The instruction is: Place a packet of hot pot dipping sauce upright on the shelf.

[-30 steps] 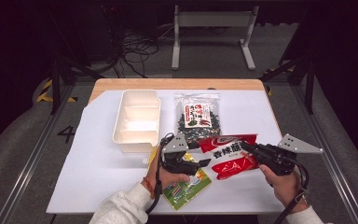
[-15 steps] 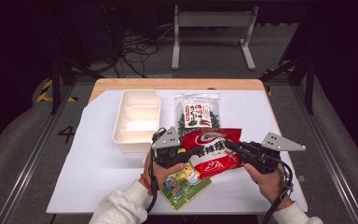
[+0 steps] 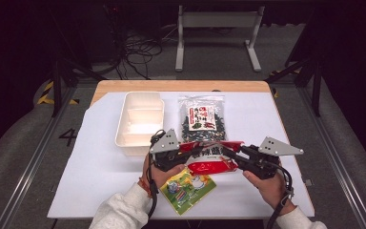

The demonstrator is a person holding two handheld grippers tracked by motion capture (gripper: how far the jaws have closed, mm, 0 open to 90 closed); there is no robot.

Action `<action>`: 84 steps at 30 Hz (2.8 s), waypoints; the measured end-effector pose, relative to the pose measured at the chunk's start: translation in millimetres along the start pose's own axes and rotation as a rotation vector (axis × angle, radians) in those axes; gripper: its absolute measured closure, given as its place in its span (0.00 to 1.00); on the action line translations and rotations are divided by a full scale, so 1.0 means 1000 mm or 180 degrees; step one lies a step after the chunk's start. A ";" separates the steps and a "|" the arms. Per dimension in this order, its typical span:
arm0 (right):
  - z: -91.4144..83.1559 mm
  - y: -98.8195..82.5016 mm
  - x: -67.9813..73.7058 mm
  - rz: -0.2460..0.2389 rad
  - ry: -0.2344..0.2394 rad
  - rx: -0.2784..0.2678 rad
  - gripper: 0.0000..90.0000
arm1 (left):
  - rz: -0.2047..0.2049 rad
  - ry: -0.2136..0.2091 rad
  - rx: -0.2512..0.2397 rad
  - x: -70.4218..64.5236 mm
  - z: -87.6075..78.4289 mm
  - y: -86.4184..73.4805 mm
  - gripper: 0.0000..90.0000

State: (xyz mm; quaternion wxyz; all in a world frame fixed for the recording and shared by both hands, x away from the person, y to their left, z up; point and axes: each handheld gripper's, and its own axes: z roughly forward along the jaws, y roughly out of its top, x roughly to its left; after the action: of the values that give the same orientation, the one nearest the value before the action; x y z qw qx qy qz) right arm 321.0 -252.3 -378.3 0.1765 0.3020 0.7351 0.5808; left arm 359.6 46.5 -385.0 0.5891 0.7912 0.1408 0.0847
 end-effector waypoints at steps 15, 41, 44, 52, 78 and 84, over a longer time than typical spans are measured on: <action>-0.025 -0.018 -0.013 0.0105 -0.0009 0.0251 0.45 | 0.0032 0.0099 -0.0123 0.015 -0.026 0.014 1.00; -0.036 -0.052 -0.019 -0.0167 -0.0284 0.0870 0.35 | 0.0161 0.0806 0.0001 0.118 -0.097 0.049 1.00; -0.036 -0.053 -0.020 -0.0156 -0.0293 0.0875 0.35 | 0.0160 0.0840 0.0014 0.129 -0.100 0.051 1.00; -0.037 -0.059 -0.024 -0.0077 -0.0303 0.0931 0.35 | 0.0120 0.0977 0.0073 0.166 -0.106 0.047 1.00; -0.062 -0.072 -0.020 0.0159 -0.0445 0.0946 0.33 | 0.0080 0.1325 0.0425 0.219 -0.106 0.031 1.00; -0.062 -0.073 -0.020 0.0180 -0.0461 0.0969 0.33 | 0.0143 0.1338 0.0437 0.226 -0.100 0.036 1.00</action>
State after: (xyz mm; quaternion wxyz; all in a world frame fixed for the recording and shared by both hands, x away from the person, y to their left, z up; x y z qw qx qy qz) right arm 281.0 -321.6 -433.8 0.1649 0.3869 0.7911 0.4441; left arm 547.4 200.8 -328.0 0.4895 0.7973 0.2484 0.2511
